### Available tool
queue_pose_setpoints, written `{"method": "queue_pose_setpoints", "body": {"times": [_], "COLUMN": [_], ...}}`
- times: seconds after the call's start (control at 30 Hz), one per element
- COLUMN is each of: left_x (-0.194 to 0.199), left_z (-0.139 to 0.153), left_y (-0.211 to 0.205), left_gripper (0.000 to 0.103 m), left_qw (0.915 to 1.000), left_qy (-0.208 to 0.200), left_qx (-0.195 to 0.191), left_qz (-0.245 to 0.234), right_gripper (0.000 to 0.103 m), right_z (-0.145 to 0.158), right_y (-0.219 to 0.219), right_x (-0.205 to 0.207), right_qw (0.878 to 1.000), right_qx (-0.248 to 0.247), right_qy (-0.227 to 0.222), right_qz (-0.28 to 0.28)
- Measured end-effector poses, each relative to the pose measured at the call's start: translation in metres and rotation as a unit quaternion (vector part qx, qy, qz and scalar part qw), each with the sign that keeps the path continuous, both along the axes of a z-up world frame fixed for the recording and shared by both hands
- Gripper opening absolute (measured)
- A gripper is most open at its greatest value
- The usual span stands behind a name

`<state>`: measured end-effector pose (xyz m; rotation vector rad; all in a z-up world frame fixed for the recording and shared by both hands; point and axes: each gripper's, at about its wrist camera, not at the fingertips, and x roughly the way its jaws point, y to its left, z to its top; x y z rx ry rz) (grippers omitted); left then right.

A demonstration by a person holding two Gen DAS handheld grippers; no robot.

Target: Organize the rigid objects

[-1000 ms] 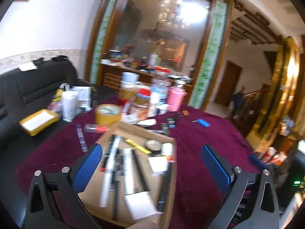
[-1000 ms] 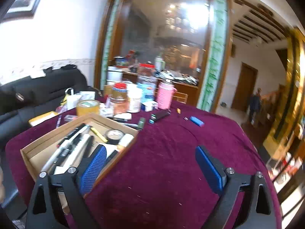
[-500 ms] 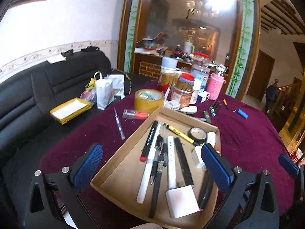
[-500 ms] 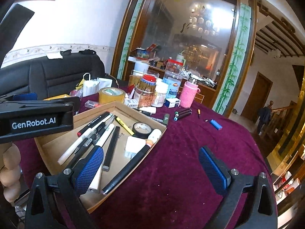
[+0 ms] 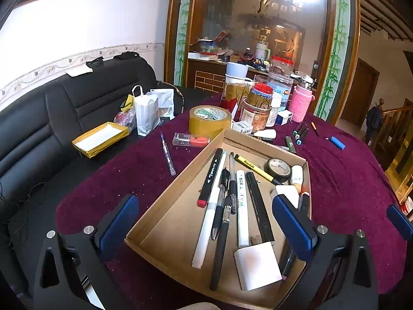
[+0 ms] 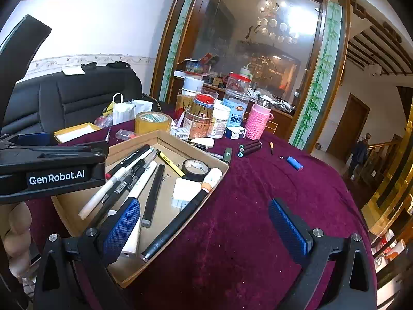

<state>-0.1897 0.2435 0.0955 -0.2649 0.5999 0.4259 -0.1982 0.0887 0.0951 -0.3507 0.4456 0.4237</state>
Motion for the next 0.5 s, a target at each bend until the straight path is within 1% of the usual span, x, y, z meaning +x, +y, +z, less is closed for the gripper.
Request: {"method": "queue_pose_setpoints", "body": {"times": [0.23, 0.5], "left_x": [0.0037, 0.008], "left_z": [-0.0028, -0.0053], "left_y": [-0.0037, -0.0078], "left_gripper": [0.103, 0.103], "left_qw": [0.9999, 0.9996], "left_qy": [0.01, 0.019], "left_qx": [-0.003, -0.001], "left_qz": [-0.009, -0.019], "right_gripper": [0.101, 0.101], "right_z": [-0.0051, -0.0079], "right_y": [-0.002, -0.0052], "right_x": [0.008, 0.0102], "right_qw": [1.0, 1.0], "right_qx": [-0.011, -0.01], "right_qy": [0.011, 0.019], "right_qz": [-0.018, -0.021]}}
